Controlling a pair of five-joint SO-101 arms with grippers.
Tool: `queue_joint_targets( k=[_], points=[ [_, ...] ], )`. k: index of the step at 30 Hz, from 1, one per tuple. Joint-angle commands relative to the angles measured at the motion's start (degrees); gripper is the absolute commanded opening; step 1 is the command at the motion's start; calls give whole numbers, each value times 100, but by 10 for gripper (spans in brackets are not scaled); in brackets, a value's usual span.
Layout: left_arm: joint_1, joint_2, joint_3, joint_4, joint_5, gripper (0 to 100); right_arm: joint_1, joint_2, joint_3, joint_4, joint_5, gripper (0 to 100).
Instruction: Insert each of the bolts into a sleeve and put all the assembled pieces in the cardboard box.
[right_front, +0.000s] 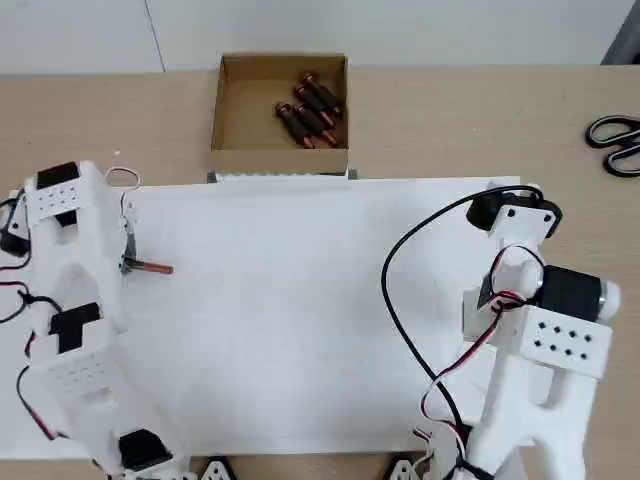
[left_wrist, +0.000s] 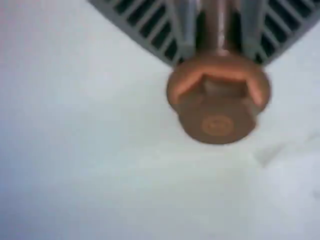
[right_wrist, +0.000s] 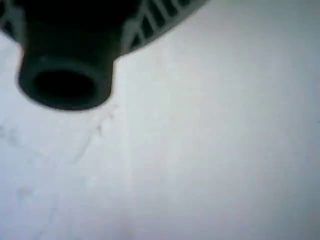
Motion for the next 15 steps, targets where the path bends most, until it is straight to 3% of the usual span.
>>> queue_joint_targets(
  k=[1,4,15],
  points=[
    [229,-79,-1024,703,-598,6,66,-145,-53,-57,-62,3],
    [545,-79,-1859,1380,-1327,6,66,-145,-62,-48,-62,3],
    [1125,-1292,-2299,1389,-3042,6,31,-1508,-202,-66,-9,4]
  ],
)
